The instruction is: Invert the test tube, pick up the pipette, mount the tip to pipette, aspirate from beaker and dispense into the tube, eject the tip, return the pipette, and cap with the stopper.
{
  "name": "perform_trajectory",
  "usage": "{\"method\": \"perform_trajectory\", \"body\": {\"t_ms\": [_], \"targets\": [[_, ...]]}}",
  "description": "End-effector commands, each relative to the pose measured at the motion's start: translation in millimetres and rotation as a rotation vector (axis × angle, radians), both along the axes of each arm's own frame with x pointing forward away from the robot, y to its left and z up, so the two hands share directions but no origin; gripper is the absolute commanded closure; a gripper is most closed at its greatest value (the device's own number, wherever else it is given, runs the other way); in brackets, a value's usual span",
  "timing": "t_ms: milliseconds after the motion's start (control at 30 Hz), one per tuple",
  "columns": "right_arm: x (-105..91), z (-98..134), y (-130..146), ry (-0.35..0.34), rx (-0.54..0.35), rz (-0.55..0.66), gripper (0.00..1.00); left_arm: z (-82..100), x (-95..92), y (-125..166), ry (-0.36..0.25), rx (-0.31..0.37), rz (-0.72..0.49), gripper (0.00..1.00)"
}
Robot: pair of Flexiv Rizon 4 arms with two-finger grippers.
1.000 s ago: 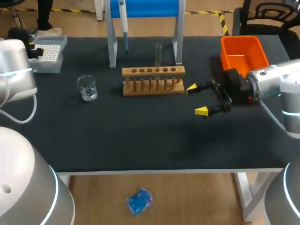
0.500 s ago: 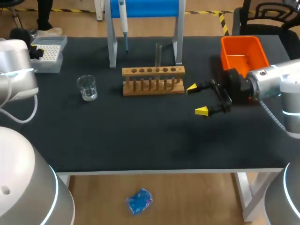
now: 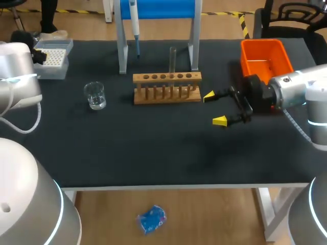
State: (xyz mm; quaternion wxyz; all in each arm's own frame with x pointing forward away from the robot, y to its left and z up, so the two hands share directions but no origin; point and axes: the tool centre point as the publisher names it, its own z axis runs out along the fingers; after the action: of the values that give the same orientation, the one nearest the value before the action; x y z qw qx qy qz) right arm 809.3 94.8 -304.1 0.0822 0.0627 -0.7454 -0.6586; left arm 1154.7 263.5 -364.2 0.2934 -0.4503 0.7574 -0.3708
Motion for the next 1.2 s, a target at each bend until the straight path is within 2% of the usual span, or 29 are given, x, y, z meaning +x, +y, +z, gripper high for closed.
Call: {"method": "perform_trajectory", "body": {"t_ms": [33,233,333,467,600,1200], "targets": [[-0.5,-0.2,0.2,-0.001,-0.001,-0.001,0.00,0.3,3.6,1.6,0.015,-0.001,-0.006,0.72],[-0.5,-0.2,0.2,-0.001,-0.001,-0.001,0.00,-0.3,4.2,2.4,0.015,-0.001,-0.004,0.74],[-0.5,-0.2,0.2,-0.001,-0.001,-0.001,0.00,-0.3,4.4,2.6,0.014,-0.002,-0.002,0.82],[-0.5,-0.2,0.2,-0.001,-0.001,-0.001,0.00,-0.4,4.7,2.6,0.015,-0.003,-0.006,0.86],[-0.5,-0.2,0.2,-0.001,-0.001,-0.001,0.00,-0.4,5.1,2.6,0.019,-0.007,-0.009,1.00],[-0.5,-0.2,0.2,-0.001,-0.001,-0.001,0.00,5.2,5.3,5.3,0.004,0.000,-0.012,1.00]]}}
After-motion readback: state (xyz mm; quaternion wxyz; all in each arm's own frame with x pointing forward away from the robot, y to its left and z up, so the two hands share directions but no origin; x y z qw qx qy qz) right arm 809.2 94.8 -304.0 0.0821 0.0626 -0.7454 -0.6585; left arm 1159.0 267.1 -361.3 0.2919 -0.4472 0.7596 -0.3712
